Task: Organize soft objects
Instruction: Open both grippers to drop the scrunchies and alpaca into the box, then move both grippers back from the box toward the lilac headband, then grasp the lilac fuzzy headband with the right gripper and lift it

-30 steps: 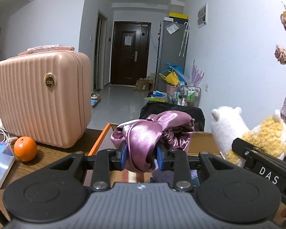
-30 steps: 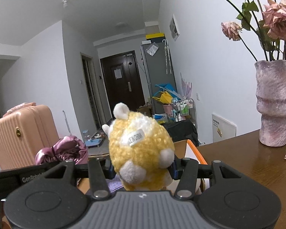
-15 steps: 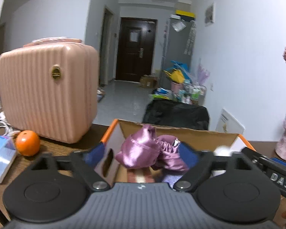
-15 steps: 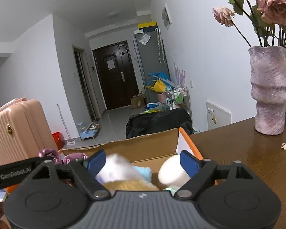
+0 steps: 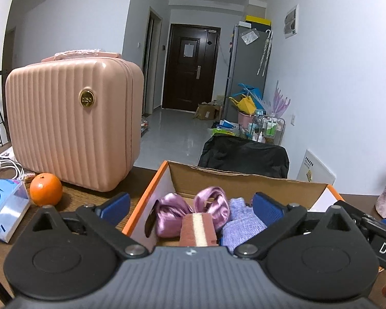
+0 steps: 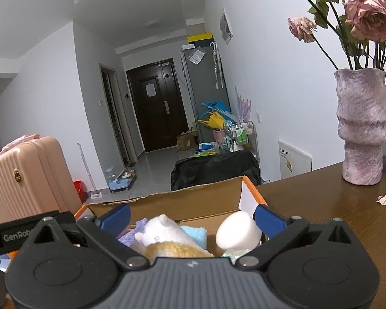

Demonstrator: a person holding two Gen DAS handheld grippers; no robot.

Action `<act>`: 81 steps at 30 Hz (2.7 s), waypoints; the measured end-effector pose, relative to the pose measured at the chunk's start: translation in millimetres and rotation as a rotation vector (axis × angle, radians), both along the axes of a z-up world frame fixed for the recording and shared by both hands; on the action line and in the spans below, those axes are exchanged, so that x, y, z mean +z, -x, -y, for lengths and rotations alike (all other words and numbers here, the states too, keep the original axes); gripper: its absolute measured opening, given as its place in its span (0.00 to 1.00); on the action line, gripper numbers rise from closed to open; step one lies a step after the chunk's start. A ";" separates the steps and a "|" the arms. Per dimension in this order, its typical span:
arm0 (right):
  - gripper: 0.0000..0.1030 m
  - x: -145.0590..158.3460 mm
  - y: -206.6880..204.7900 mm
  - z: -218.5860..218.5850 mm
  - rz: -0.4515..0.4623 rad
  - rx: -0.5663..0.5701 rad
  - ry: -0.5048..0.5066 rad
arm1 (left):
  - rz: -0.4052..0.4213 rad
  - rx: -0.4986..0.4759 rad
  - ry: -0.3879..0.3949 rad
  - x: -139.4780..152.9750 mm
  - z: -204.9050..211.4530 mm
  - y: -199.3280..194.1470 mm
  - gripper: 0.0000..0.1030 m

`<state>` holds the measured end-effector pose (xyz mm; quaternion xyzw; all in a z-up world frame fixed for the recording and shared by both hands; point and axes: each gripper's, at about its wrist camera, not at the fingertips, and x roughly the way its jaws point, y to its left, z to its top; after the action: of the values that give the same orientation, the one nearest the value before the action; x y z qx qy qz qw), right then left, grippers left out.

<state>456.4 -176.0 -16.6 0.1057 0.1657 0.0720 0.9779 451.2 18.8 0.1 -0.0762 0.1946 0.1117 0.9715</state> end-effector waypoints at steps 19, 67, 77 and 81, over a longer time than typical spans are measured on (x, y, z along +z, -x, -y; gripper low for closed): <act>1.00 9.5 52.3 7.0 0.053 0.030 0.026 | 0.030 -0.005 -0.014 11.8 0.8 45.9 1.00; 1.00 -17.4 190.8 69.2 0.029 0.074 0.194 | -0.050 -0.142 -0.071 -10.5 52.4 186.2 1.00; 1.00 -28.2 176.8 68.9 -0.043 0.085 0.216 | -0.075 -0.158 -0.066 -17.0 54.3 186.2 1.00; 1.00 -37.5 163.4 68.6 -0.093 0.093 0.235 | -0.091 -0.158 -0.059 -19.7 53.3 182.5 1.00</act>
<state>293.0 -244.6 -54.1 -0.0141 0.2229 0.0923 0.9704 268.8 -34.5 -19.7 -0.0269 0.2406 0.0436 0.9693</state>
